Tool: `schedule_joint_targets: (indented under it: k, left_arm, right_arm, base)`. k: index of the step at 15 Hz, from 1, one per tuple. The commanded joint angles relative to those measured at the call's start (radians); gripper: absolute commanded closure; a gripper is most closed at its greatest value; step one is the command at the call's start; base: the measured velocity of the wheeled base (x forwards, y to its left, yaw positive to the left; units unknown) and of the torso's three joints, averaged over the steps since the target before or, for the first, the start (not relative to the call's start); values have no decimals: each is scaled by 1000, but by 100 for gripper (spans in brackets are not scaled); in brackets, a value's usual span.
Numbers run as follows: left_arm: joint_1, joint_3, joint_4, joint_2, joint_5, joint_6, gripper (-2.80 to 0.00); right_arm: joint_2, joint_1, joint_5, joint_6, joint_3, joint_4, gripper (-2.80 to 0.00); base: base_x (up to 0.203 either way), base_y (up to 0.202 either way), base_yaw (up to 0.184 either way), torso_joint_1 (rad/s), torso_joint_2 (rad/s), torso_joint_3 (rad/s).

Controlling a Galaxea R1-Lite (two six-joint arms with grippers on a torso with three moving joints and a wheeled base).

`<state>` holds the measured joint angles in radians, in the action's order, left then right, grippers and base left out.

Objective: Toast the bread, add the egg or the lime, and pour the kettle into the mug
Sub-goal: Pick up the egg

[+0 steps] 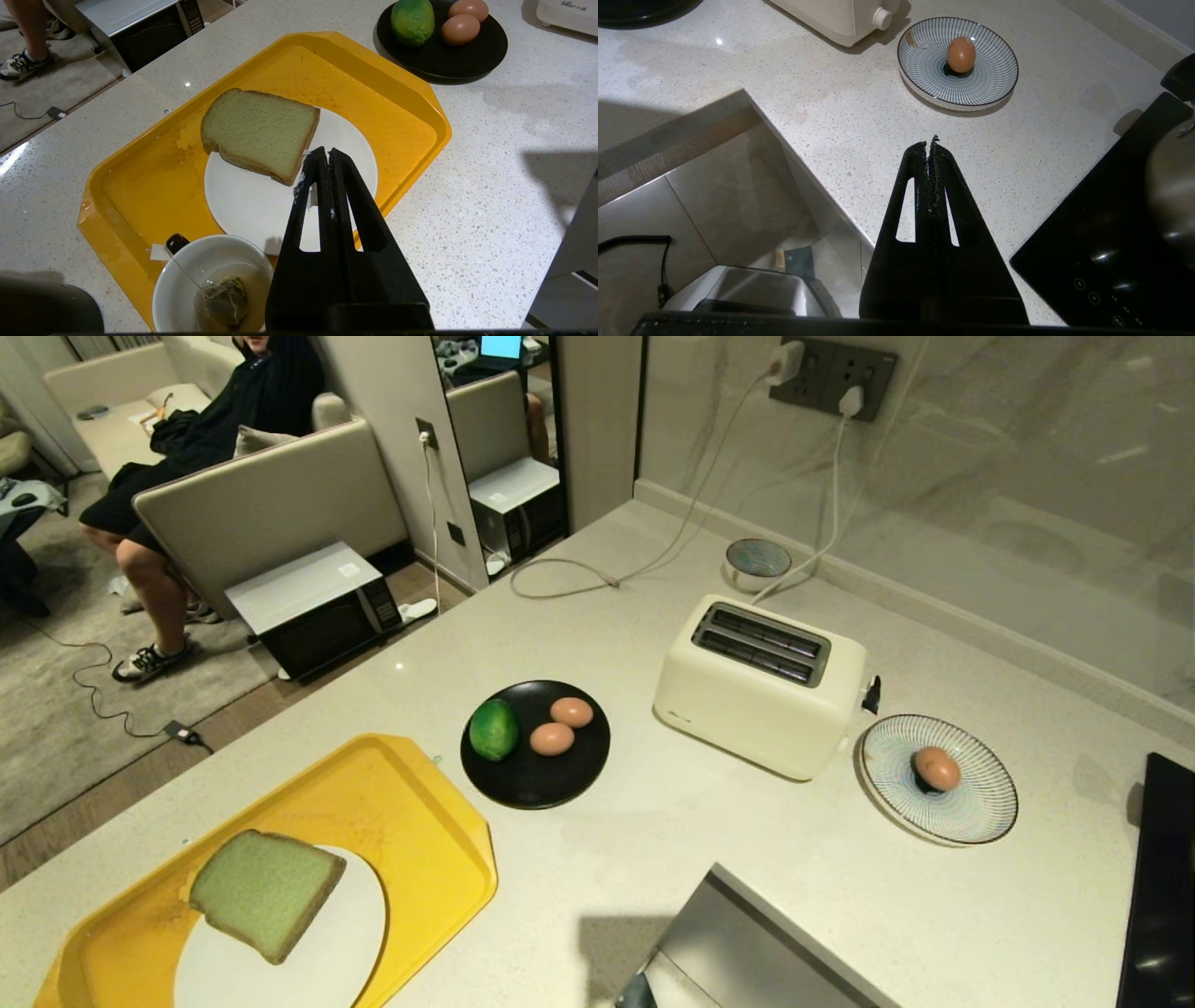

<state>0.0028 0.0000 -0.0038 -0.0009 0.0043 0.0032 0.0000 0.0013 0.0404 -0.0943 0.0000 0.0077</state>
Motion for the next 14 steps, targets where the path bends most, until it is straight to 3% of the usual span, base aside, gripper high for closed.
schedule_joint_targets:
  k: [1,10,14]
  left_arm:
    - [0,0,-1,-1,0,0,0]
    - [0,0,-1,-1,0,0,0]
    - [0,0,-1,-1,0,0,0]
  right_arm:
    - [1,0,1,-1,2,-1,0]
    - [0,0,1,-5,-19,7,0]
    - [77,0,13,-41,-261,197,0]
  base:
    - [0,0,0,0,0,0]
    - [0,0,0,0,0,0]
    - [0,0,0,0,0,0]
